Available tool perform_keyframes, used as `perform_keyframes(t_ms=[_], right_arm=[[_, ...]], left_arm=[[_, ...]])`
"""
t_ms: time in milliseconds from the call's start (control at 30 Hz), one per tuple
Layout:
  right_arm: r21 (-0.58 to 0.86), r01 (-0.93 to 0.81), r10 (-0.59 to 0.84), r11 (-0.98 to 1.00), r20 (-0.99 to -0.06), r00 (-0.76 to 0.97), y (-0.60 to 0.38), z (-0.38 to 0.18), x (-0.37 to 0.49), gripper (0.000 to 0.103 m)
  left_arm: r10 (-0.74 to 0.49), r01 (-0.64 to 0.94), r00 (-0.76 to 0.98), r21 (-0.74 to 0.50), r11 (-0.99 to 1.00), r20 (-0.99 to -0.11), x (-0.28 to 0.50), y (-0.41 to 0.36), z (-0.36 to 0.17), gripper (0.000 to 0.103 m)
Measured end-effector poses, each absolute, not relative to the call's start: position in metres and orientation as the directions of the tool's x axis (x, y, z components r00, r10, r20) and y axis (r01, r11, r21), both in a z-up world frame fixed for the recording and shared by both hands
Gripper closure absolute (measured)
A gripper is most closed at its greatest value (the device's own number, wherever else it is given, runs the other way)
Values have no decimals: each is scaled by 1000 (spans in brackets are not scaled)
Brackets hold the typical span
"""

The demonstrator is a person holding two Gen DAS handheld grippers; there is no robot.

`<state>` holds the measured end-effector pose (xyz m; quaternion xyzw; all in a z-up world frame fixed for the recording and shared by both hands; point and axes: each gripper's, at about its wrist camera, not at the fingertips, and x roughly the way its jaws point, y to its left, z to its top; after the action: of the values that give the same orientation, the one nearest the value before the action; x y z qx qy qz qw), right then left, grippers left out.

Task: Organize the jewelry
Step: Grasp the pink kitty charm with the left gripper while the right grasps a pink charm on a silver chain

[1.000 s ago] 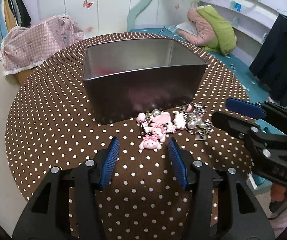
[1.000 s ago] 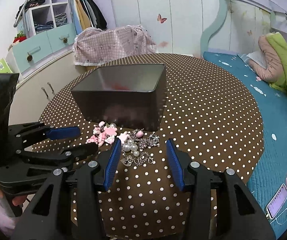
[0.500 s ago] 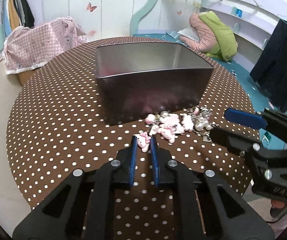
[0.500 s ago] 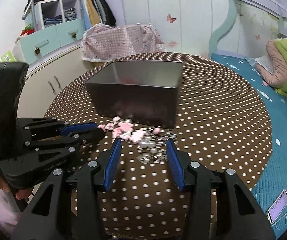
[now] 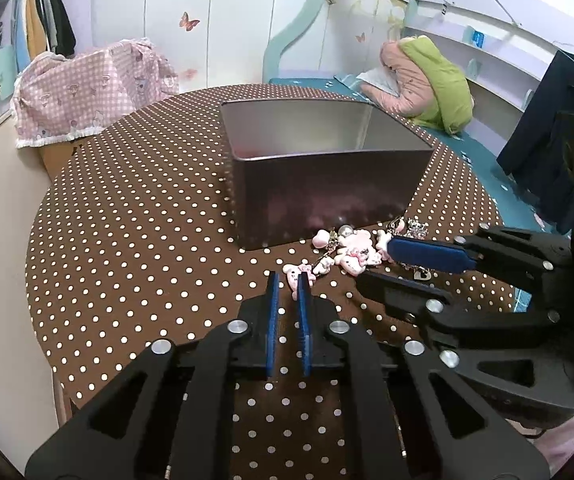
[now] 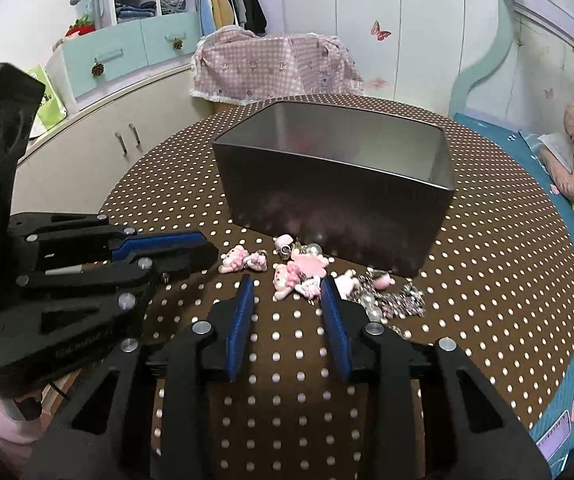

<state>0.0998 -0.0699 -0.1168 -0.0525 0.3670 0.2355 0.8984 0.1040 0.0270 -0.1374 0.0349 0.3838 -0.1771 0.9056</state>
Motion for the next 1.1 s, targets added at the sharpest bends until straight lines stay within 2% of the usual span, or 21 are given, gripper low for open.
perform_keyframes(t_ms=[233, 300, 367, 467, 500, 967, 1033, 1100], right_arm=[[55, -488, 385, 871, -693, 609, -62, -120, 106, 75], [40, -488, 371, 872, -703, 606, -61, -123, 111, 75], [26, -501, 373, 865, -701, 608, -61, -123, 112, 75], [-3, -506, 360, 863, -698, 619, -58, -124, 110, 76], [-5, -511, 363, 860, -697, 618, -58, -124, 108, 80], [38, -467, 363, 883, -686, 631, -85, -120, 95, 80], [49, -466, 372, 883, -678, 634, -88, -117, 94, 80], [41, -462, 368, 886, -670, 645, -90, -113, 91, 80]], left_arm=[[-271, 331, 642, -59, 942, -718, 110, 33, -141, 78], [-275, 333, 645, -62, 941, -713, 110, 36, -141, 63], [-283, 332, 649, -71, 940, -706, 110, 41, -140, 57], [-283, 328, 653, -74, 942, -702, 109, 43, -138, 57], [-286, 332, 653, -74, 941, -701, 108, 42, -138, 57], [-314, 400, 641, -45, 915, -701, 115, 15, -145, 57], [-275, 384, 660, -1, 923, -699, 116, 8, -148, 61], [-262, 375, 663, 8, 927, -701, 117, 6, -148, 80]])
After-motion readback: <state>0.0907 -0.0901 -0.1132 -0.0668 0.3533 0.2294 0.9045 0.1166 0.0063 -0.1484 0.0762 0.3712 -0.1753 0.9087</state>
